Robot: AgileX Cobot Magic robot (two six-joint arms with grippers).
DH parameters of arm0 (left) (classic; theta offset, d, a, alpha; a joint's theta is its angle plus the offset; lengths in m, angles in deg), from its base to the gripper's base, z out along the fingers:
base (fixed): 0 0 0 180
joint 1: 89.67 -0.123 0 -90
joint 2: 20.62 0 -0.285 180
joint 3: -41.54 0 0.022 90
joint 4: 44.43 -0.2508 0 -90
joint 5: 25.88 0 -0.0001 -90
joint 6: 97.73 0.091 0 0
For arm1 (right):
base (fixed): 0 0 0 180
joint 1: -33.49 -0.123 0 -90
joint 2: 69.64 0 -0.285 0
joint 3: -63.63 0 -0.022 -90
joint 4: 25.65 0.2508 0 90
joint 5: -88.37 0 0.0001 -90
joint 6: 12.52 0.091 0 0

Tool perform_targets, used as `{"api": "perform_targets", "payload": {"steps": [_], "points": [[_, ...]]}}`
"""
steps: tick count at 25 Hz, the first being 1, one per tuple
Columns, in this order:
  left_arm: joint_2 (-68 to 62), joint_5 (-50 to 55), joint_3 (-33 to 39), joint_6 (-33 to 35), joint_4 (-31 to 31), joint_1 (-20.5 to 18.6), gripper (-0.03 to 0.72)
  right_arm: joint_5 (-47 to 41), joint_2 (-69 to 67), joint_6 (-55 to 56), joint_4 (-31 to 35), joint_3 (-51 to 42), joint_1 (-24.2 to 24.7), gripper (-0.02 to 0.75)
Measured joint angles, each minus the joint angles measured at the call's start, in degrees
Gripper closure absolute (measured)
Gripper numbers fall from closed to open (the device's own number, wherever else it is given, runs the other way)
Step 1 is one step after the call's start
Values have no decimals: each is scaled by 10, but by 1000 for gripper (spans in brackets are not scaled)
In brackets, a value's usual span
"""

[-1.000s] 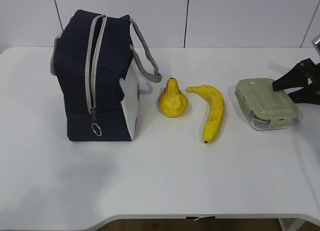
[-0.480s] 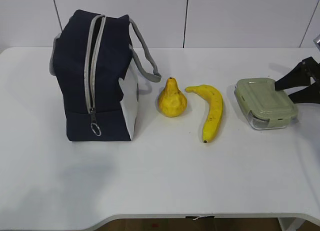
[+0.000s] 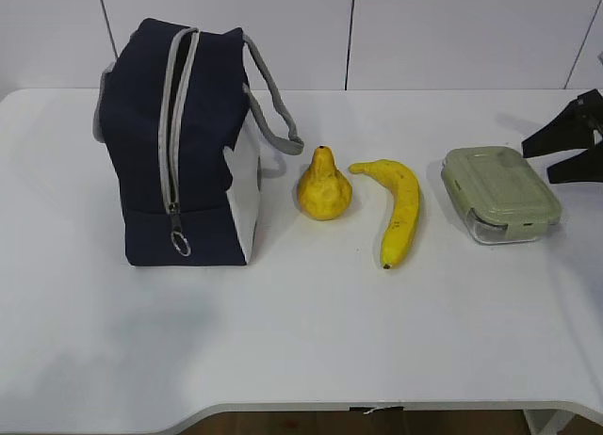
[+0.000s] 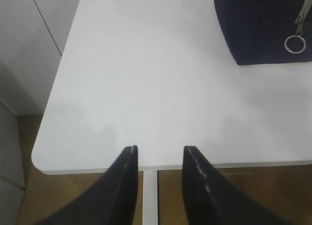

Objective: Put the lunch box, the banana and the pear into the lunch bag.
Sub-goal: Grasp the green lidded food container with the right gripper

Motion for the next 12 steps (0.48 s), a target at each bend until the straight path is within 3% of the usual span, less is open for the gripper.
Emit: {"api": "perform_targets", "payload": {"steps": [12], "points": [[0,0,0,0,0,0,447,0,0,-50,7,-3,0,148]]}}
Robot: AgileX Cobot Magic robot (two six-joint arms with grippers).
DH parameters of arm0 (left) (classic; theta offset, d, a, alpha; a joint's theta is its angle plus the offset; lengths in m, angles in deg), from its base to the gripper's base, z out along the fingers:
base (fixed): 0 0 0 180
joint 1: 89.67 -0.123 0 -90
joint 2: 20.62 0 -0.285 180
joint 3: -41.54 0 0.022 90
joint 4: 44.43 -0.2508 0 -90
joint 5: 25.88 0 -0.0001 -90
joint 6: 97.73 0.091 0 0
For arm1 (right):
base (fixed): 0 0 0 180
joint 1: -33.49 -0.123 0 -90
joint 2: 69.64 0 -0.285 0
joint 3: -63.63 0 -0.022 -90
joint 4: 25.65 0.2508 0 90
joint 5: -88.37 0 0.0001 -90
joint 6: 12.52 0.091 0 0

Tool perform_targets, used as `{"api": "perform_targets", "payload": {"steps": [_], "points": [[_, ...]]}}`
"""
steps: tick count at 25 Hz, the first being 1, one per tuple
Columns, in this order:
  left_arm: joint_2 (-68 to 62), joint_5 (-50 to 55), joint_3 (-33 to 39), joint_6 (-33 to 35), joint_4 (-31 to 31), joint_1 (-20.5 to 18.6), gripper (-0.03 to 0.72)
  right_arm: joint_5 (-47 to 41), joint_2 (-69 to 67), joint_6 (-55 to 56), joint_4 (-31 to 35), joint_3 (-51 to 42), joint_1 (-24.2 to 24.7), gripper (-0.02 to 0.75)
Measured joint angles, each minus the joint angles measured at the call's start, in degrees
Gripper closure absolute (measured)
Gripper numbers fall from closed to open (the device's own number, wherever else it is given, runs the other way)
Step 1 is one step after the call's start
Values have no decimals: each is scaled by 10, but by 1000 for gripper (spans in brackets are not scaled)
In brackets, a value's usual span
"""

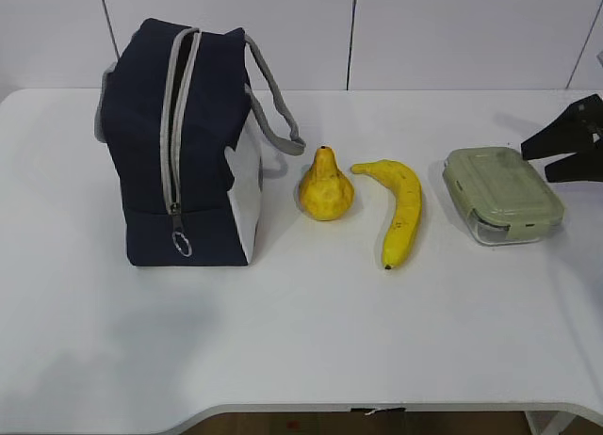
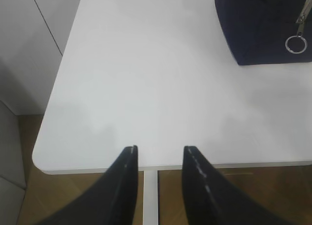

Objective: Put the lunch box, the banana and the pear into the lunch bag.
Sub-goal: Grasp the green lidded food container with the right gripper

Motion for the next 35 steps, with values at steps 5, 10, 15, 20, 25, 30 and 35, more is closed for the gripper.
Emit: {"api": "perform_targets", "payload": {"steps": [5,10,15,20,25,30,35], "points": [[0,0,0,0,0,0,447,0,-9,-19,3,0,0,149],[0,0,0,0,0,0,447,0,-17,-28,9,0,0,151],[0,0,0,0,0,0,447,1,-34,-28,10,0,0,151],[0,0,0,0,0,0,447,1,-39,-17,16,0,2,151],[0,0,0,0,0,0,447,2,-44,-10,16,0,4,151],[0,0,0,0,0,0,447,2,-46,-7,24,0,4,151],[0,0,0,0,0,0,447,3,-57,-1,24,1,4,150]]}}
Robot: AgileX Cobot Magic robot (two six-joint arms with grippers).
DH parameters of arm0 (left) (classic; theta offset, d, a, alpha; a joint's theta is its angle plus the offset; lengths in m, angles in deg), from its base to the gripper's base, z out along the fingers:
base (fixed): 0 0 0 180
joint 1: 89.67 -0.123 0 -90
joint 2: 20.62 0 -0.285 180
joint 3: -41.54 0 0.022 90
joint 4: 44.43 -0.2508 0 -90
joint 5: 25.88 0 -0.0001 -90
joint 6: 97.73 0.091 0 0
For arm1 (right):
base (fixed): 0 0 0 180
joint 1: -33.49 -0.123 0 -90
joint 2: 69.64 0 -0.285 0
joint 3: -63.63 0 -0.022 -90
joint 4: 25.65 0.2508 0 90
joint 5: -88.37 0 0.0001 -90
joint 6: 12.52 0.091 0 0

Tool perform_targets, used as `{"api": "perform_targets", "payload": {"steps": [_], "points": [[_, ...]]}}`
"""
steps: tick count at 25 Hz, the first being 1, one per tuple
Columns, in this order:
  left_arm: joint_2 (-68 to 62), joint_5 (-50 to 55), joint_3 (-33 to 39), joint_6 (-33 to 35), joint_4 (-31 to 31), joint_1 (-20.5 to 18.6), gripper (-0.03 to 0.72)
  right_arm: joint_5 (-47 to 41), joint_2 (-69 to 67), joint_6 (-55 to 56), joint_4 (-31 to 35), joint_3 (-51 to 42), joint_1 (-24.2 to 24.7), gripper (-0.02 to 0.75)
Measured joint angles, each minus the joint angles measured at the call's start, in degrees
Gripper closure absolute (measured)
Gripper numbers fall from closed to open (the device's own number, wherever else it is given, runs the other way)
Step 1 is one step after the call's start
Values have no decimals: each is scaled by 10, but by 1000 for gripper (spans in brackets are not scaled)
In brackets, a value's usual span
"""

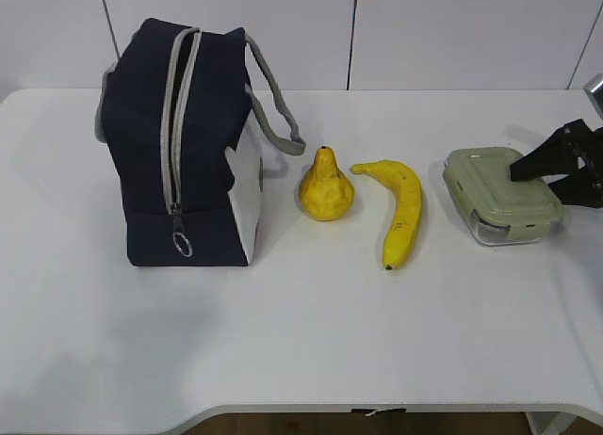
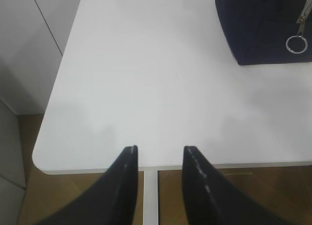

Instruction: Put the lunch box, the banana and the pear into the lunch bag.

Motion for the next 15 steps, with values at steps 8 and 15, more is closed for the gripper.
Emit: {"api": "perform_targets", "payload": {"steps": [8,15], "points": [[0,0,0,0,0,0,447,0,-1,1,0,0,0,196],[0,0,0,0,0,0,447,0,-2,3,3,1,0,254]]}}
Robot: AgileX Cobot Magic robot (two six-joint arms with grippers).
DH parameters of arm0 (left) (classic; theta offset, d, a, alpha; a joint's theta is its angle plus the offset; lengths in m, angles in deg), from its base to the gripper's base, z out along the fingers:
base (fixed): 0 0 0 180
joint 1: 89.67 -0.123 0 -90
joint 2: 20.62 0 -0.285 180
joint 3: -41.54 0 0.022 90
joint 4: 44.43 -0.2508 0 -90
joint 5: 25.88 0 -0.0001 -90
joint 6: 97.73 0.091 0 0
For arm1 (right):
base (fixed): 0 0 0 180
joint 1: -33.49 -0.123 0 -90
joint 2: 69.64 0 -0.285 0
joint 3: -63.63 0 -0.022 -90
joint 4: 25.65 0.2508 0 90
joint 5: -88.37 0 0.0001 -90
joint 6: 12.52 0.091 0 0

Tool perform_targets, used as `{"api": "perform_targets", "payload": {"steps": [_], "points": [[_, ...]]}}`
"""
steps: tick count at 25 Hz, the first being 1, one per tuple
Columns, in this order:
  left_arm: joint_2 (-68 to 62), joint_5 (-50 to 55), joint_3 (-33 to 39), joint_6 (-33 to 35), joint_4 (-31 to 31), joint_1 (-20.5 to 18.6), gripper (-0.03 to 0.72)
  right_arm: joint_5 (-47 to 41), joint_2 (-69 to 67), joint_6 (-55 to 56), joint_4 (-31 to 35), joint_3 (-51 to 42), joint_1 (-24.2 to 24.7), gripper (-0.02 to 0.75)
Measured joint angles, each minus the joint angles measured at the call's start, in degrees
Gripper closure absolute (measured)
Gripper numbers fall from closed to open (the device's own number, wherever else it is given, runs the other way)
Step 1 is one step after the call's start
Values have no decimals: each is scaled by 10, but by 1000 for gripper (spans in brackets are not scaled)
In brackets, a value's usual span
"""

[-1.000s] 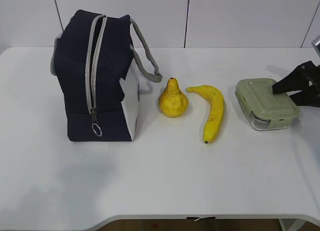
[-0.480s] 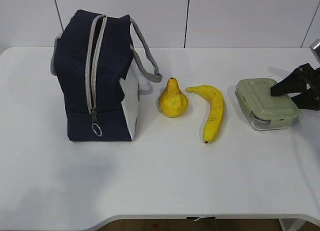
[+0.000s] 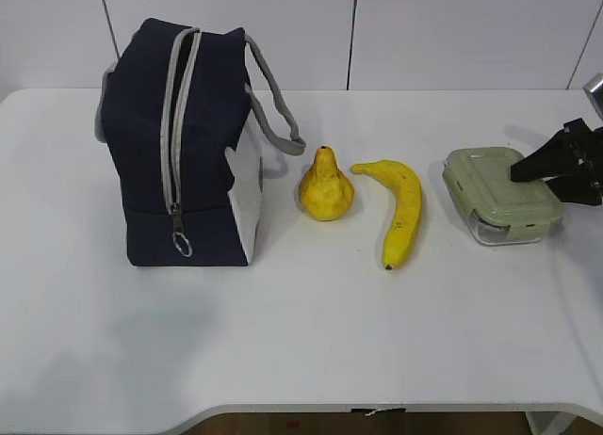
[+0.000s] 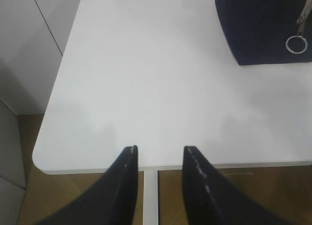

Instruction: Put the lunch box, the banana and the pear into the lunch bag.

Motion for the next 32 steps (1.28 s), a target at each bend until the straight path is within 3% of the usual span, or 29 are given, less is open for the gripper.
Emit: {"api": "perform_targets", "payload": {"steps": [18,32], "points": [[0,0,0,0,0,0,447,-6,-1,2,9,1,2,345],[0,0,0,0,0,0,447,-7,-1,2,11,1,2,351]]}}
